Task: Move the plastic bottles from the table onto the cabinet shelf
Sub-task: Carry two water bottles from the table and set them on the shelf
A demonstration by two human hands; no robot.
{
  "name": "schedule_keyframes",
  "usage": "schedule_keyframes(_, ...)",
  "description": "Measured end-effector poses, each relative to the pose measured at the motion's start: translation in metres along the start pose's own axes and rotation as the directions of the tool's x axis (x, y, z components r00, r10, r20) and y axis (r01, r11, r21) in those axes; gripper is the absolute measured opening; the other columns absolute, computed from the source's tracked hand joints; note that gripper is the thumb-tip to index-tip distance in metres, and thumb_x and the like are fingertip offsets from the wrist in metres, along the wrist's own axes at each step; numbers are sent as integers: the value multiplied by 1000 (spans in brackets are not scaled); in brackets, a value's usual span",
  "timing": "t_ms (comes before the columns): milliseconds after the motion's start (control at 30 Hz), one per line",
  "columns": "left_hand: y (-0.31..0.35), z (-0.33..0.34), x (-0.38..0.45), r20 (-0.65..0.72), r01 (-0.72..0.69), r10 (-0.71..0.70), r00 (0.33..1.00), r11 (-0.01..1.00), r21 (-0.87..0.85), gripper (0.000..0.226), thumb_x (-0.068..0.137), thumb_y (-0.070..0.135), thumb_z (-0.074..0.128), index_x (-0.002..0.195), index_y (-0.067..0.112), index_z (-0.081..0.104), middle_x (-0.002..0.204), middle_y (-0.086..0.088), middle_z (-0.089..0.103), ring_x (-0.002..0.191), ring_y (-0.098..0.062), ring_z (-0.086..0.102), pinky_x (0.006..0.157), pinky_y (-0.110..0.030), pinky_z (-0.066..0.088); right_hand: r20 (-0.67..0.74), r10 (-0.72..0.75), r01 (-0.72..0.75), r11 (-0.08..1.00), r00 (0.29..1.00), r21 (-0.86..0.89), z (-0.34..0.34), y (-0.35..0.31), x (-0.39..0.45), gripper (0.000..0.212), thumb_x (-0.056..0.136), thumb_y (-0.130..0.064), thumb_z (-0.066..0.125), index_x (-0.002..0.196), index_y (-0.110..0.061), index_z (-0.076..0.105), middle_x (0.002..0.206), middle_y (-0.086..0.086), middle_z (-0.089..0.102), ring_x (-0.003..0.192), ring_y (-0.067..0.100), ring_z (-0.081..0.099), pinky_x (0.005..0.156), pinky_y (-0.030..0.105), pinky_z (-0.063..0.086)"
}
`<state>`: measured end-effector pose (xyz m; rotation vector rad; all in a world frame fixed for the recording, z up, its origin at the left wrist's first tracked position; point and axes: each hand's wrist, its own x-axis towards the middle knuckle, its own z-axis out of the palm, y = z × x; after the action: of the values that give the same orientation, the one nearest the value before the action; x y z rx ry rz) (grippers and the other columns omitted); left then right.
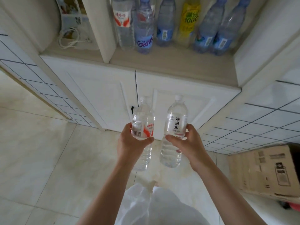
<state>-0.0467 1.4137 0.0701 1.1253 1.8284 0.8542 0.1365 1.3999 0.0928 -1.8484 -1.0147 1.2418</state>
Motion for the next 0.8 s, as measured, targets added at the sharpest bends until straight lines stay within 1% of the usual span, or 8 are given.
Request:
schedule_keyframes(100, 10, -2, 7, -2, -42, 42, 999, 999, -16, 58, 45, 40, 89, 95, 32, 61, 82, 13, 71, 78, -10, 69, 75, -42, 58, -5, -52, 51, 999, 999, -17, -2, -17, 0, 59, 64, -30, 85, 113, -25, 54, 96, -6, 68, 88, 17, 69, 83, 48, 57)
schedule_keyframes(133, 11, -2, 9, -1, -58, 58, 998, 998, -25, 56, 45, 41, 88, 93, 32, 61, 82, 14, 71, 78, -11, 69, 76, -43, 58, -15, -63, 62, 998, 998, -17, -4, -18, 2, 58, 64, -30, 85, 114, -25, 54, 96, -7, 68, 88, 15, 69, 84, 46, 57)
schedule_keyframes(267, 24, -2, 12, 1, -81, 81, 997, 996, -26, 54, 50, 39, 89, 96, 31, 61, 83, 15, 70, 81, -11, 69, 81, -43, 57, -21, -122, 120, 990, 992, -77, -10, -27, -1, 59, 68, -31, 84, 118, -23, 54, 100, -10, 67, 93, 8, 66, 86, 37, 55)
schedule_keyframes(433, 45, -5, 28, 19, -153, 154, 988, 987, -55, 59, 46, 47, 87, 97, 30, 62, 86, 14, 72, 82, -11, 70, 80, -43, 58, -39, -179, 177, 983, 983, -58, -18, -46, 6, 58, 68, -30, 84, 117, -21, 55, 102, -9, 67, 93, 7, 66, 84, 34, 54)
schedule_keyframes(567, 91, -4, 71, 42, -249, 253, 967, 965, -83, 66, 43, 47, 86, 102, 31, 61, 89, 13, 72, 84, -9, 70, 81, -43, 58, -137, -232, 231, 973, 963, -22, -20, -85, 40, 55, 68, -26, 84, 115, -20, 56, 102, -10, 68, 94, 6, 66, 77, 26, 52)
schedule_keyframes(633, 113, 0, 84, 49, -309, 313, 948, 948, -82, 65, 47, 44, 88, 104, 29, 61, 89, 13, 72, 84, -8, 70, 81, -42, 58, -165, -270, 273, 962, 949, -7, -23, -100, 55, 56, 68, -23, 85, 115, -17, 56, 101, -8, 68, 92, 6, 66, 78, 28, 54)
schedule_keyframes(733, 137, 8, 99, 3, -368, 369, 929, 927, -66, 63, 52, 40, 89, 106, 27, 59, 90, 14, 69, 84, -8, 68, 81, -41, 57, -199, -320, 322, 946, 926, -21, -26, -116, 75, 59, 67, -23, 85, 115, -17, 53, 101, -8, 66, 93, 7, 65, 83, 37, 56)
schedule_keyframes(800, 149, 15, 105, -32, -397, 396, 918, 914, -80, 62, 53, 39, 90, 105, 29, 57, 89, 17, 67, 85, -5, 66, 81, -39, 57, -225, -353, 351, 935, 908, -48, -28, -125, 86, 64, 65, -24, 87, 118, -20, 50, 104, -8, 66, 96, 9, 64, 86, 40, 55)
